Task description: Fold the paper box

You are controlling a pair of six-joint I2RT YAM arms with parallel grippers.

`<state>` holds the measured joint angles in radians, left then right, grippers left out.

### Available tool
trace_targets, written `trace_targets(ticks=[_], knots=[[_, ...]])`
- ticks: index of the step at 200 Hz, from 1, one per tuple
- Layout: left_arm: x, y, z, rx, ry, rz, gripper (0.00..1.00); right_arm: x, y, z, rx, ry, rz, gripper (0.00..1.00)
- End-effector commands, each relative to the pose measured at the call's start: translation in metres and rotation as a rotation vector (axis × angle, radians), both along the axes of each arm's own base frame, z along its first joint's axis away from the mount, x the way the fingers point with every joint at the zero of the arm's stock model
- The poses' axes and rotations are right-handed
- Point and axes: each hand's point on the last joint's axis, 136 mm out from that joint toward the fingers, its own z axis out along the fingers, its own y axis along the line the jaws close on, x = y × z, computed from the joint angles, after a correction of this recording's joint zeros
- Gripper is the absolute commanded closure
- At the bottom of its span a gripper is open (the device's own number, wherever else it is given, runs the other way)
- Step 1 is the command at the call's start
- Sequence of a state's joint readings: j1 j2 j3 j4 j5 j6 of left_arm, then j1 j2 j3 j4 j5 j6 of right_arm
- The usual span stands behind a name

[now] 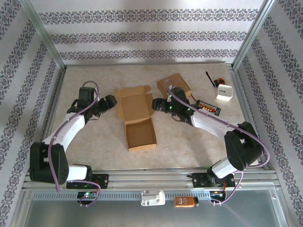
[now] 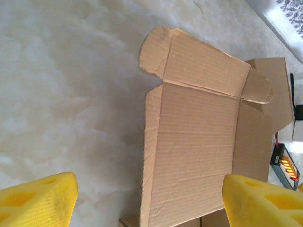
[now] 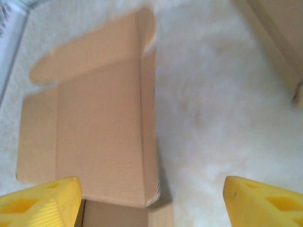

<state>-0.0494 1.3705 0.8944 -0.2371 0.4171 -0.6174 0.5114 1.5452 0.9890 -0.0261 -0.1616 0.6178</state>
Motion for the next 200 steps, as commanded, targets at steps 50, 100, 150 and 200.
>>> trace_targets(ticks=[50, 100, 150, 200], knots=[[0.031, -0.026, -0.02, -0.082, 0.091, -0.194, 0.28, 0.032, 0.044, -0.014, 0.046, 0.16, 0.333, 0.31], [0.034, -0.042, -0.03, -0.151, 0.138, -0.277, 0.63, 0.041, 0.052, -0.027, 0.041, 0.178, 0.345, 0.63], [0.048, -0.059, -0.005, -0.193, -0.042, -0.387, 1.0, 0.041, 0.06, -0.003, 0.026, 0.088, 0.359, 0.74], [0.058, -0.076, 0.039, -0.054, -0.516, -0.554, 1.0, 0.058, 0.008, 0.077, -0.312, -0.301, 0.359, 0.15]])
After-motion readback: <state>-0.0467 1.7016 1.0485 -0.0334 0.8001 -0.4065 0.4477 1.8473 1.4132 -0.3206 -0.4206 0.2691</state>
